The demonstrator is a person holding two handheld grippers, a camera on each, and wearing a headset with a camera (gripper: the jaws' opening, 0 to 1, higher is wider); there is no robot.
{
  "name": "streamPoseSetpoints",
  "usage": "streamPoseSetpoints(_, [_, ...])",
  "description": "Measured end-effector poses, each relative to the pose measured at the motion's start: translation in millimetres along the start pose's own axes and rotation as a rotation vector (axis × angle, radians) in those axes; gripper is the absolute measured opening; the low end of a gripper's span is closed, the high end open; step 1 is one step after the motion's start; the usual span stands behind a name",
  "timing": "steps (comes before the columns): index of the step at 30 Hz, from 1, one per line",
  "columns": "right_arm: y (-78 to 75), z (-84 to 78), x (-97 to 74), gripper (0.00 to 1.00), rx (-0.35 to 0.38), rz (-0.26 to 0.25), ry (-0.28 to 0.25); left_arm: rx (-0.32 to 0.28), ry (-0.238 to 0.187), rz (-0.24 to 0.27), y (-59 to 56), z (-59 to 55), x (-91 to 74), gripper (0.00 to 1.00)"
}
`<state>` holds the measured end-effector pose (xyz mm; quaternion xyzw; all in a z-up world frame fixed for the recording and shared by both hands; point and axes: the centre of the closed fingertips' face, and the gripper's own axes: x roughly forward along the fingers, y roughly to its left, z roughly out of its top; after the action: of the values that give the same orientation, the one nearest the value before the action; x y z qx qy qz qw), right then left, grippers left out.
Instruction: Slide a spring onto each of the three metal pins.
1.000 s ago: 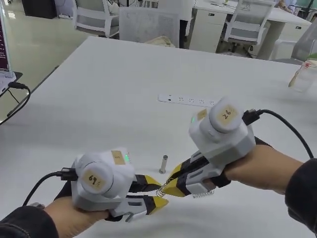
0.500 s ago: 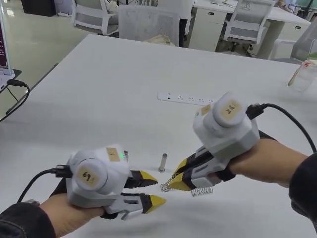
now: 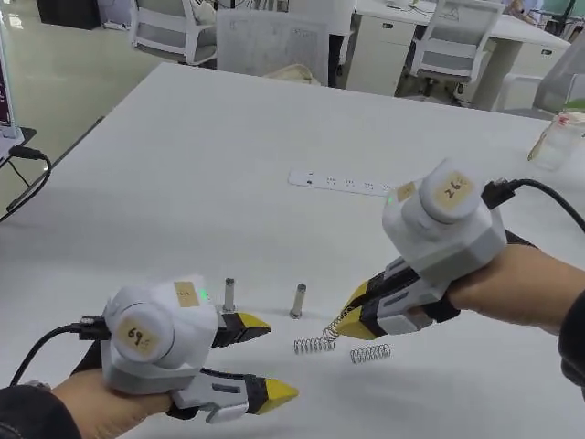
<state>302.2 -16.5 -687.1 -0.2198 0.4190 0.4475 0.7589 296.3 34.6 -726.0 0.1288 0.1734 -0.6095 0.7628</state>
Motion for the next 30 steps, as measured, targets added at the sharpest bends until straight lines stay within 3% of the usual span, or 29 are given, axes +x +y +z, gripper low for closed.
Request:
streamPoseSetpoints(11, [-12.5, -4.0, -12.0, 0.08, 0.009, -0.031, 0.007, -0.045, -0.015, 0.023, 3.6, -8.0, -10.9, 0.61])
streamPoseSetpoints(21, [-19.1, -8.0, -19.3, 0.08, 0.004, -0.041, 0.029, -0.051, -0.021, 0.038, 3.8, -13.4, -18.0, 0.66])
streamPoseSetpoints(30, [-41.5, -18.7, -31.4, 0.08, -0.005, -0.092, 0.076, -0.066, -0.022, 0.051, 4.1, -19.2, -22.8, 0.66])
